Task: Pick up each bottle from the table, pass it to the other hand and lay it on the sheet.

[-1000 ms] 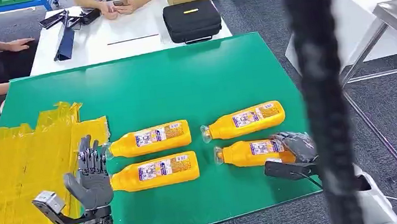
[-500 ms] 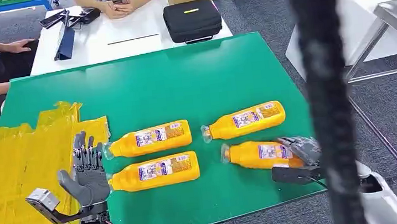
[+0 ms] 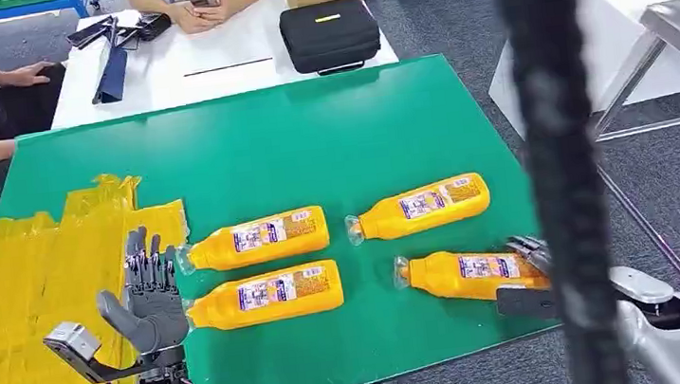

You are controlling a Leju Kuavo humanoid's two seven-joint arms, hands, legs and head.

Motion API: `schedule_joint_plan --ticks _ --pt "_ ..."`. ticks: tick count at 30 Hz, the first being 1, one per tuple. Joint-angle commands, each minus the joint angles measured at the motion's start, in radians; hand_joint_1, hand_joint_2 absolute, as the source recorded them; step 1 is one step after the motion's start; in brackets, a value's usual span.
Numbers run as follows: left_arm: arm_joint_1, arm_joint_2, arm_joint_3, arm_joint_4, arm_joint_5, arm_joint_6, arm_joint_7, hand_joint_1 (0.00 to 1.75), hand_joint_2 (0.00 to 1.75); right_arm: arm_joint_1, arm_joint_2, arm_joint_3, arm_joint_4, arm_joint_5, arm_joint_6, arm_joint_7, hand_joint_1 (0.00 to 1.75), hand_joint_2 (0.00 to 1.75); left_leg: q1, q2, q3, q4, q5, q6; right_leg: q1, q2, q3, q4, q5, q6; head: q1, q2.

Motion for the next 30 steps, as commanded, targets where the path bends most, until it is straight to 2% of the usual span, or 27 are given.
schedule_joint_plan --ticks 1,5,8,12,13,15,20,22,26,27,30 --pt "-0.013 0.02 -0.007 0.019 0.002 0.005 0.008 0.0 0.0 0.007 0.042 0.025 0.032 -0.08 -0.043 -0.036 1.75 1.75 0.002 0.0 0.002 -0.001 -0.001 -0.003 0.002 -0.002 0.003 -0.002 -0.001 -0.001 0.0 0.0" --pt "-0.009 0.024 -0.006 0.02 0.006 0.003 0.003 0.0 0.0 -0.001 0.109 -0.04 -0.034 -0.188 -0.068 -0.112 1.75 1.75 0.002 0.004 0.003 -0.001 -0.002 -0.005 0.002 0.002 0.004 -0.002 0.0 -0.002 0.0 0.0" --pt "-0.009 0.024 -0.006 0.02 0.006 0.002 0.003 0.0 0.0 0.0 0.111 -0.042 -0.044 -0.192 -0.062 -0.109 1.75 1.75 0.001 0.004 0.001 -0.001 -0.002 -0.003 0.001 0.002 0.001 -0.001 0.0 -0.001 0.0 0.0" --pt "-0.017 0.024 -0.003 0.032 0.011 0.001 -0.007 0.0 0.0 0.013 0.193 -0.14 -0.136 -0.36 -0.078 -0.239 1.75 1.75 0.002 0.003 0.002 0.0 -0.003 -0.006 0.002 0.0 0.002 0.0 -0.002 -0.002 0.0 0.0" --pt "-0.023 0.024 -0.004 0.042 0.012 0.0 -0.01 0.0 0.0 0.001 0.214 -0.154 -0.157 -0.403 -0.072 -0.26 1.75 1.75 0.002 0.003 -0.001 -0.001 -0.001 -0.004 0.001 0.0 -0.001 -0.001 0.0 -0.001 0.001 0.0" --pt "-0.032 0.023 -0.005 0.054 0.018 -0.004 -0.013 0.0 0.0 -0.023 0.246 -0.158 -0.177 -0.431 -0.077 -0.276 1.75 1.75 0.002 0.006 0.0 0.0 -0.003 -0.006 0.002 0.003 0.0 0.0 -0.002 -0.002 0.0 0.0" --pt "-0.032 0.023 -0.005 0.055 0.018 -0.003 -0.013 0.0 0.0 -0.027 0.249 -0.153 -0.176 -0.432 -0.075 -0.277 1.75 1.75 0.001 0.004 -0.002 -0.001 -0.001 -0.003 0.001 0.001 -0.002 0.0 0.0 -0.001 0.0 0.0" --pt "-0.033 0.022 -0.003 0.051 0.026 -0.005 -0.018 0.0 0.0 -0.033 0.29 -0.163 -0.193 -0.463 -0.084 -0.31 1.75 1.75 0.003 0.005 0.0 0.001 -0.003 -0.006 0.002 0.0 0.001 0.0 -0.002 -0.002 0.0 0.0" --pt "-0.021 0.017 0.019 0.021 0.051 -0.001 -0.019 0.0 0.0 -0.072 0.35 -0.143 -0.231 -0.488 -0.091 -0.311 1.75 1.75 0.001 0.005 -0.003 0.0 -0.001 -0.004 0.001 0.003 -0.003 0.0 0.0 -0.002 0.0 0.0" --pt "-0.018 0.016 0.022 0.015 0.052 -0.001 -0.018 0.0 1.75 -0.078 0.359 -0.142 -0.231 -0.49 -0.096 -0.307 1.75 1.75 0.002 0.009 -0.002 0.001 -0.003 -0.006 0.002 0.005 -0.002 0.001 -0.001 -0.002 0.0 0.0" --pt "-0.013 0.011 0.035 -0.002 0.059 -0.006 -0.011 0.0 1.75 -0.099 0.391 -0.141 -0.222 -0.482 -0.124 -0.291 1.75 1.75 0.002 0.008 -0.002 0.001 -0.003 -0.006 0.002 0.005 -0.002 0.001 -0.001 -0.002 0.0 0.0"
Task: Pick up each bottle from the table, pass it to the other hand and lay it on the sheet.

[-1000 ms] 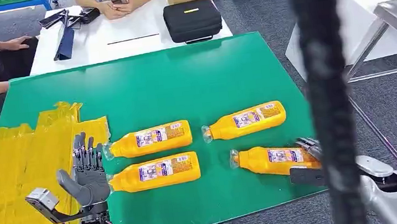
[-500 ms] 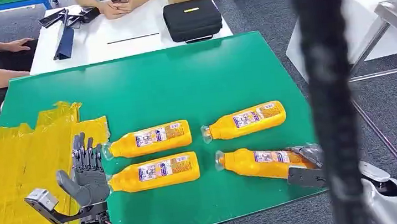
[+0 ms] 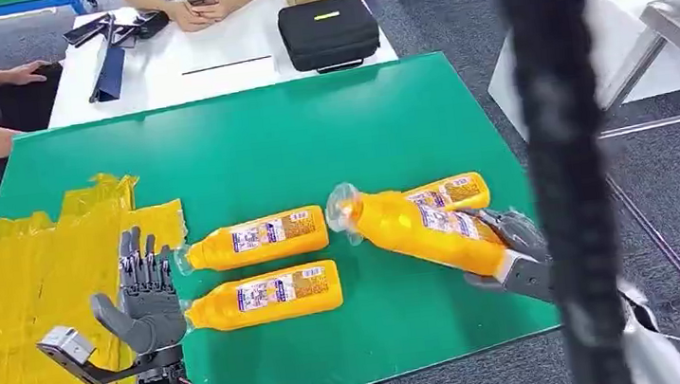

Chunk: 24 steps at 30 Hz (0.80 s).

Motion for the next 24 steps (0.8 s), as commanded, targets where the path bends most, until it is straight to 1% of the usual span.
schedule_joint_plan --ticks 1,2,3,5,6,7,8,9,10,11,12,13,15,16,17,18,19,20,23,24 --pt "-0.013 0.009 0.033 0.0 0.019 -0.005 0.012 0.0 1.75 -0.106 0.166 -0.008 -0.003 -0.013 -0.046 0.022 1.75 1.75 0.001 0.005 0.003 0.0 -0.002 -0.004 0.002 0.003 0.002 0.0 0.0 -0.002 0.0 0.0" --pt "-0.02 0.007 0.029 0.007 0.02 -0.01 0.015 0.0 1.75 -0.132 0.184 -0.01 0.025 -0.022 -0.053 0.03 1.75 1.75 0.002 0.005 0.005 0.001 -0.003 -0.005 0.002 0.003 0.003 0.0 -0.001 -0.002 0.0 0.0" --pt "-0.03 0.004 0.023 0.019 0.036 -0.032 0.022 0.0 1.75 -0.166 0.196 -0.003 0.063 -0.006 -0.086 0.042 1.75 1.75 0.001 0.004 0.002 0.0 -0.001 -0.003 0.001 0.002 0.001 0.0 0.0 -0.001 0.0 0.0" --pt "-0.058 -0.002 0.005 0.044 0.046 -0.047 0.027 0.0 1.75 -0.282 0.235 0.053 0.205 0.04 -0.141 0.064 1.75 1.75 0.002 0.007 0.004 0.001 -0.002 -0.005 0.002 0.005 0.003 0.0 0.0 -0.002 0.0 0.0" --pt "-0.074 -0.004 -0.005 0.057 0.053 -0.054 0.031 0.0 1.75 -0.348 0.266 0.083 0.298 0.063 -0.182 0.063 1.75 1.75 0.001 0.007 0.003 0.0 -0.001 -0.003 0.001 0.005 0.001 -0.001 0.001 -0.001 0.0 0.0" --pt "-0.084 -0.003 -0.016 0.062 0.059 -0.056 0.034 0.0 1.75 -0.409 0.292 0.114 0.387 0.07 -0.211 0.058 1.75 1.75 0.002 0.012 0.004 0.0 -0.002 -0.004 0.002 0.01 0.002 -0.001 0.002 -0.001 0.0 0.0" --pt "-0.101 -0.002 -0.027 0.077 0.079 -0.077 0.04 0.0 1.75 -0.502 0.333 0.161 0.516 0.081 -0.227 0.062 1.75 1.75 0.002 0.012 0.003 0.0 -0.001 -0.004 0.002 0.01 0.001 -0.001 0.003 -0.001 0.0 0.0" --pt "-0.113 -0.001 -0.034 0.085 0.085 -0.079 0.041 0.0 1.75 -0.581 0.374 0.192 0.633 0.086 -0.27 0.055 1.75 1.75 0.002 0.013 0.004 0.0 -0.001 -0.005 0.002 0.011 0.001 -0.001 0.003 -0.001 0.0 0.0" --pt "-0.124 0.0 -0.042 0.087 0.103 -0.091 0.049 0.0 1.75 -0.683 0.427 0.236 0.789 0.086 -0.294 0.043 1.75 1.75 0.003 0.022 0.006 0.001 -0.002 -0.007 0.003 0.018 0.002 -0.001 0.005 -0.002 0.0 0.0" --pt "-0.13 0.001 -0.049 0.087 0.119 -0.104 0.054 0.0 1.75 -0.741 0.467 0.252 0.88 0.069 -0.3 0.028 1.75 1.75 0.002 0.022 0.004 0.0 0.0 -0.006 0.002 0.017 0.0 -0.001 0.005 -0.002 0.0 0.0" --pt "-0.133 0.002 -0.053 0.085 0.128 -0.108 0.057 0.0 1.75 -0.784 0.498 0.277 0.943 0.084 -0.333 0.039 1.75 1.75 0.002 0.026 0.005 0.001 -0.001 -0.008 0.002 0.022 -0.001 0.0 0.007 -0.003 0.001 0.0" --pt "-0.137 0.003 -0.06 0.086 0.133 -0.109 0.06 0.0 1.75 -0.819 0.537 0.286 1.001 0.071 -0.337 0.039 1.75 1.75 0.002 0.023 0.003 0.0 0.001 -0.007 0.001 0.019 -0.002 0.0 0.007 -0.005 0.0 0.0" --pt "-0.143 -0.001 -0.065 0.093 0.141 -0.115 0.066 0.0 1.75 -0.833 0.565 0.302 1.029 0.081 -0.353 0.05 1.75 1.75 0.003 0.027 0.004 0.001 0.001 -0.01 0.002 0.021 -0.003 0.002 0.008 -0.007 0.0 0.0" --pt "-0.143 -0.001 -0.065 0.093 0.141 -0.115 0.066 0.0 1.75 -0.833 0.565 0.302 1.029 0.081 -0.353 0.05 1.75 1.75 0.003 0.026 0.003 0.001 0.002 -0.01 0.003 0.019 -0.004 0.002 0.008 -0.008 0.0 0.0" --pt "-0.143 -0.001 -0.065 0.093 0.141 -0.115 0.066 0.0 1.75 -0.833 0.565 0.302 1.029 0.081 -0.353 0.05 1.75 1.75 0.002 0.021 0.001 0.001 0.004 -0.01 0.002 0.015 -0.006 0.002 0.008 -0.006 0.0 0.0" --pt "-0.143 -0.001 -0.065 0.093 0.141 -0.115 0.066 0.0 1.75 -0.833 0.565 0.302 1.029 0.081 -0.353 0.05 1.75 1.75 0.003 0.019 0.002 0.002 0.004 -0.01 0.003 0.013 -0.004 0.003 0.007 -0.007 0.001 0.0" --pt "-0.154 -0.002 -0.072 0.106 0.15 -0.124 0.072 0.0 1.75 -0.843 0.594 0.327 1.065 0.099 -0.354 0.064 1.75 1.75 0.003 0.017 0.001 0.002 0.004 -0.01 0.003 0.011 -0.003 0.003 0.006 -0.007 0.0 0.0" --pt "-0.159 -0.004 -0.075 0.11 0.15 -0.124 0.074 0.0 1.75 -0.851 0.616 0.337 1.077 0.108 -0.363 0.078 1.75 1.75 0.003 0.013 -0.002 0.001 0.006 -0.009 0.003 0.008 -0.006 0.003 0.006 -0.005 0.0 0.0" --pt "-0.17 -0.006 -0.083 0.121 0.153 -0.125 0.081 0.0 1.75 -0.863 0.685 0.372 1.129 0.135 -0.367 0.099 1.75 1.75 0.004 0.015 0.001 0.002 0.004 -0.012 0.004 0.01 -0.004 0.005 0.004 -0.006 0.0 0.0" --pt "-0.17 -0.006 -0.085 0.125 0.152 -0.123 0.081 0.0 1.75 -0.853 0.707 0.388 1.138 0.144 -0.37 0.099 1.75 1.75 0.004 0.014 -0.004 0.001 0.007 -0.009 0.003 0.011 -0.009 0.003 0.007 -0.005 0.0 0.0"
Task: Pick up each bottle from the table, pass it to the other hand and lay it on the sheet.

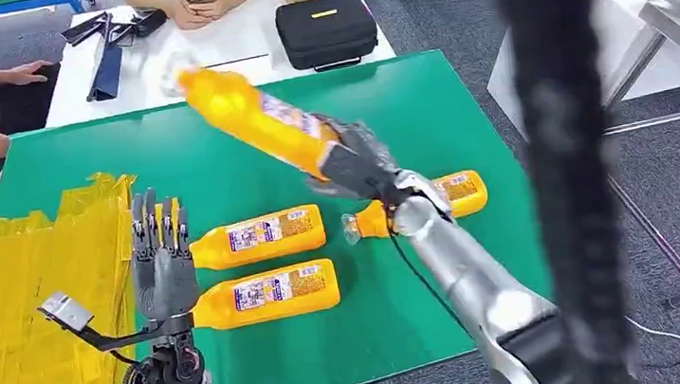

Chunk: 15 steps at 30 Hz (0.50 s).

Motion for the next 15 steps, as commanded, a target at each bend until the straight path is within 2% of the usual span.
schedule_joint_plan --ticks 1,8,13,15 --pt "-0.061 0.014 -0.028 0.1 0.009 -0.006 0.017 0.0 1.75 -0.13 0.203 0.147 0.322 0.056 -0.026 0.045 1.75 1.75 0.001 0.007 0.006 0.001 -0.004 -0.004 0.001 0.005 0.004 0.001 -0.002 -0.001 0.0 0.0" --pt "-0.052 0.012 -0.006 0.095 0.022 -0.003 0.026 0.0 1.75 -0.061 0.207 0.288 0.282 -0.002 -0.023 0.04 1.75 1.75 0.002 0.001 0.006 0.001 -0.004 -0.005 0.002 -0.001 0.005 0.0 -0.004 -0.001 0.0 0.0" --pt "-0.052 0.013 -0.005 0.095 0.023 -0.004 0.027 0.0 1.75 -0.058 0.207 0.295 0.281 -0.006 -0.027 0.041 1.75 1.75 0.001 0.001 0.001 0.0 -0.002 -0.003 0.001 0.0 0.001 -0.001 -0.002 -0.001 0.0 0.0" --pt "-0.046 0.016 0.004 0.095 0.026 0.0 0.025 0.0 1.75 -0.04 0.207 0.343 0.269 -0.025 -0.013 0.028 1.75 1.75 0.001 0.0 0.002 0.0 -0.002 -0.003 0.001 -0.002 0.002 -0.001 -0.002 -0.001 0.0 0.0"
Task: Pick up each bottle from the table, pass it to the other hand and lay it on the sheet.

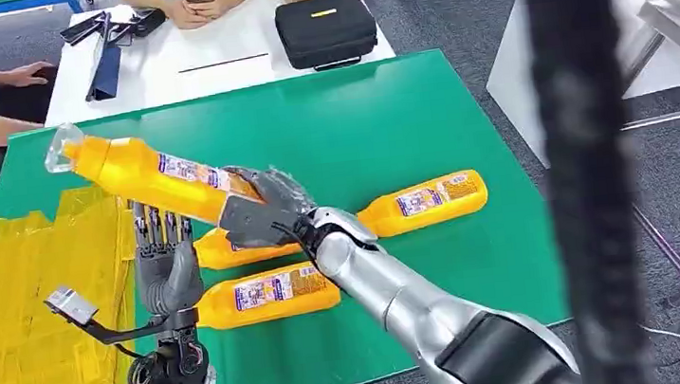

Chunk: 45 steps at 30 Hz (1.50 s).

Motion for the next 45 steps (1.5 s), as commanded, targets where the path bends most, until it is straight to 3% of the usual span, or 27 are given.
schedule_joint_plan --ticks 1,6,14,27,28,29,41,45 --pt "-0.023 0.018 0.02 0.059 0.006 0.005 0.005 0.0 1.75 0.01 0.01 0.189 0.049 -0.037 0.011 -0.008 1.75 1.75 0.002 0.0 0.007 0.0 -0.003 -0.004 0.002 -0.002 0.007 0.0 -0.003 -0.001 0.0 0.0" --pt "-0.019 0.018 0.029 0.055 0.007 0.008 0.004 0.0 1.75 0.038 0.01 0.253 0.035 -0.064 0.012 -0.008 1.75 1.75 0.002 0.0 0.007 0.0 -0.004 -0.005 0.002 -0.002 0.008 0.0 -0.004 -0.001 0.0 0.0" --pt "0.014 0.025 0.073 0.039 0.005 0.032 -0.013 0.0 1.75 0.123 0.01 0.486 -0.01 -0.057 -0.008 0.009 1.75 1.75 0.002 0.002 0.007 -0.001 -0.004 -0.004 0.002 0.0 0.006 -0.001 -0.003 -0.001 0.0 0.0" --pt "0.048 0.026 0.086 -0.005 -0.002 0.05 -0.01 0.02 1.75 0.133 0.01 0.522 -0.006 -0.044 0.014 0.011 1.75 1.75 0.003 -0.001 0.006 0.0 -0.004 -0.005 0.003 -0.004 0.006 0.0 -0.004 -0.002 0.0 0.0" --pt "0.054 0.026 0.085 -0.014 -0.003 0.051 -0.01 1.52 1.75 0.133 0.01 0.518 0.001 -0.042 0.011 0.008 1.75 1.75 0.003 -0.001 0.004 0.0 -0.003 -0.004 0.003 -0.003 0.005 -0.001 -0.003 -0.001 0.0 0.0" --pt "0.054 0.026 0.085 -0.014 -0.003 0.051 -0.01 1.75 1.75 0.133 0.01 0.518 0.001 -0.042 0.011 0.008 1.75 1.75 0.003 -0.001 0.005 0.0 -0.003 -0.005 0.003 -0.004 0.005 -0.001 -0.003 -0.002 0.0 0.0" --pt "0.065 0.032 0.068 -0.049 -0.033 0.051 -0.027 1.75 1.75 0.11 0.008 0.474 0.037 -0.043 0.016 -0.007 1.75 1.75 0.002 -0.002 0.003 0.0 -0.002 -0.004 0.002 -0.004 0.003 -0.001 -0.002 -0.001 0.0 0.0" --pt "0.06 0.05 0.047 -0.101 -0.201 0.185 -0.084 1.75 1.75 0.102 -0.007 0.428 0.036 -0.051 0.011 -0.014 1.75 1.75 0.002 -0.002 0.003 0.001 -0.002 -0.004 0.003 -0.005 0.003 0.0 -0.003 -0.001 0.0 0.0"
